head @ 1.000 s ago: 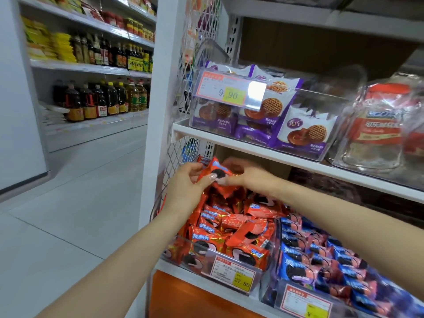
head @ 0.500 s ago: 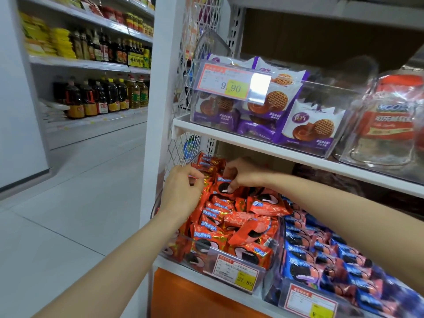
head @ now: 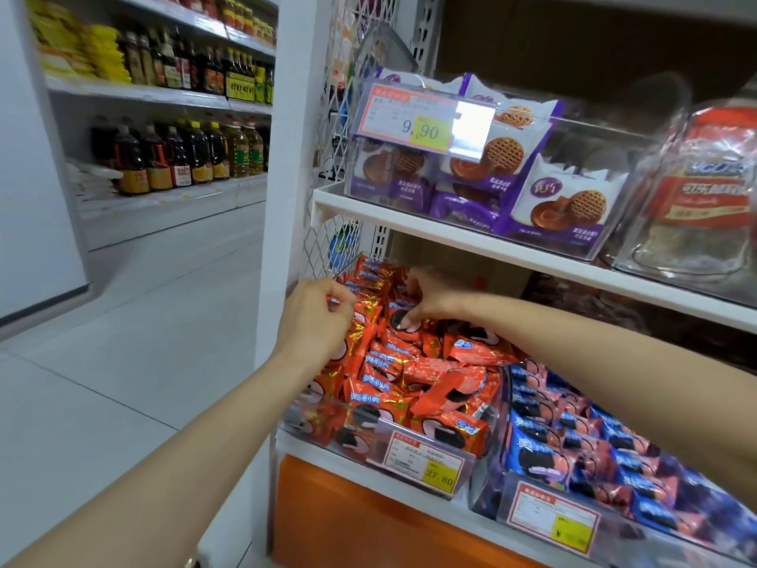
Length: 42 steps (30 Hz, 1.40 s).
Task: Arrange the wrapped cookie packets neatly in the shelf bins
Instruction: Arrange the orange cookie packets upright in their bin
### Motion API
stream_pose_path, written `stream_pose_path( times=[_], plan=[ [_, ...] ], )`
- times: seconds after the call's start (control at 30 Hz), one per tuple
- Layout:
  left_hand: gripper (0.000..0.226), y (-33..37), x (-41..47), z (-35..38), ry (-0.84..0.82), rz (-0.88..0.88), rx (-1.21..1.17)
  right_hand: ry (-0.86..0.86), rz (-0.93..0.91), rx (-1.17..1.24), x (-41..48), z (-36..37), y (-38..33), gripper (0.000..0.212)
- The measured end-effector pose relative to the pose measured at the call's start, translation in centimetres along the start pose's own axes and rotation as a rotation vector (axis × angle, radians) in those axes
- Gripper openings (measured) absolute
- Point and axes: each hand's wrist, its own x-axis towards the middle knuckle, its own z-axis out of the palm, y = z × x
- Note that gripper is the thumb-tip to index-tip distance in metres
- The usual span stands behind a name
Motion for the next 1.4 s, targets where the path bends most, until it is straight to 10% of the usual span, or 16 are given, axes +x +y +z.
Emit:
stream_pose_path(
  times=[0.5, 0.77, 0.93, 1.4],
  plan=[
    [0.01, -0.4, 0.1, 0.4, -0.082, 0.009, 0.028, -0.066, -0.031, 0.086, -0.1, -0.5, 1.2, 0.061],
    [0.005, 0.1, -0.5, 2.7, -0.387, 0.17, 0.137, 0.135, -0.026, 0.291, -8.2, -3.8, 4.5, 0.009],
    [0.013, 0.6, -0.6, 4.1, -0.394, 0.21, 0.161, 0.181, 0.241, 0.077, -13.3, -3.6, 5.2, 0.044],
    [0.026, 2.5, -0.4, 6.3, -0.386, 0.078, -0.099, 0.512, 0.077, 1.068, -14.3, -0.9, 4.5, 0.035]
  ],
)
